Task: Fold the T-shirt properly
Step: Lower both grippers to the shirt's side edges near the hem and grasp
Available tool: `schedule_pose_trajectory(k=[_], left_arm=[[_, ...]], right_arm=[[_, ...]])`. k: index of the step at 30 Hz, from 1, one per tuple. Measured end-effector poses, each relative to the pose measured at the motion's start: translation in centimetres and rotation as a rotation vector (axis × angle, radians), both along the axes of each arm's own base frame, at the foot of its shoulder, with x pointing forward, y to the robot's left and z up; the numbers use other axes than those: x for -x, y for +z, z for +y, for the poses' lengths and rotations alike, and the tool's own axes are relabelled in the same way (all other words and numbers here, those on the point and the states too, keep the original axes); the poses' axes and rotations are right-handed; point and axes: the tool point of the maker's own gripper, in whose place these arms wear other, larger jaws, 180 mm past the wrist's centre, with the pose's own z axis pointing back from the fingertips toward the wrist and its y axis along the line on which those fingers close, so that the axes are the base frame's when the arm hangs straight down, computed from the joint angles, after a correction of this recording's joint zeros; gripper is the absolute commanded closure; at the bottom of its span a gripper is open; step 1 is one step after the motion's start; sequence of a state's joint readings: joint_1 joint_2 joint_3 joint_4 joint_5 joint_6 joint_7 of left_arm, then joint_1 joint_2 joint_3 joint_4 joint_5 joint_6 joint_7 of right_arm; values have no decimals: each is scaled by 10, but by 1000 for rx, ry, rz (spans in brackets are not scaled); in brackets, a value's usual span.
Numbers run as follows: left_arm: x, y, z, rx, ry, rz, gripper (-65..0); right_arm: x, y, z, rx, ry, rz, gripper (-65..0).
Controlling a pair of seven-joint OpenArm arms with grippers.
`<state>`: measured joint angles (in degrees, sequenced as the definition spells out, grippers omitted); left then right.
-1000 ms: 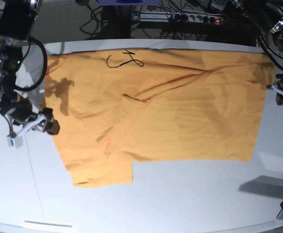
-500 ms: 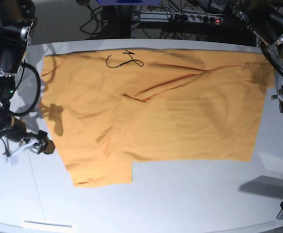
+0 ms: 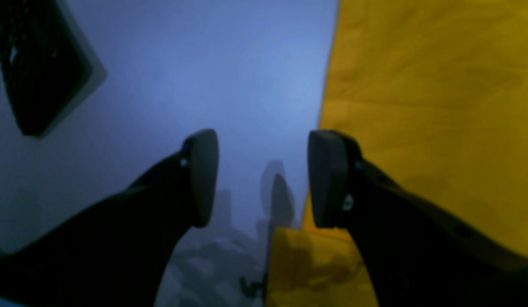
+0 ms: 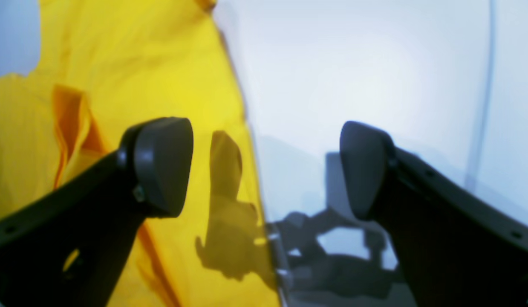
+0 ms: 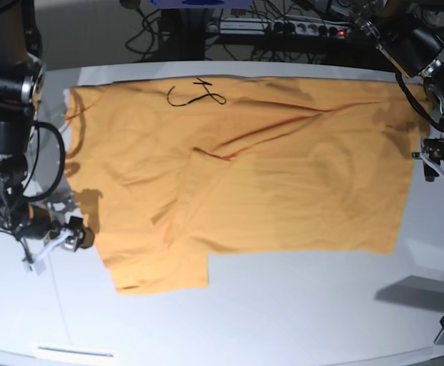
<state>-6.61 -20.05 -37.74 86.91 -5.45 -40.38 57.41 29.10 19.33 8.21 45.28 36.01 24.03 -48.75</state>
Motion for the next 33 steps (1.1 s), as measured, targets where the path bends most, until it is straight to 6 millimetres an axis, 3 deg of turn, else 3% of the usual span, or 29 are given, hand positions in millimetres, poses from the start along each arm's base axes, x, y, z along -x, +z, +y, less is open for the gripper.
schedule_pose_trajectory(k=[7,16,29,33], left_arm=[[-1,-2,-1,7,-2,5,-334],[0,-9,1,20,7,22,-334],[0,-9,1,20,6,23,-334],[0,-9,1,20,6,22,-334]], right_arm=[[-2,-1,1,-23,-9,-7,-517],[-4,-3,29,-71,17,0,-515],[5,-8,33,-101,24,12,-514],[7,-10,46,-134,32,8,-514]])
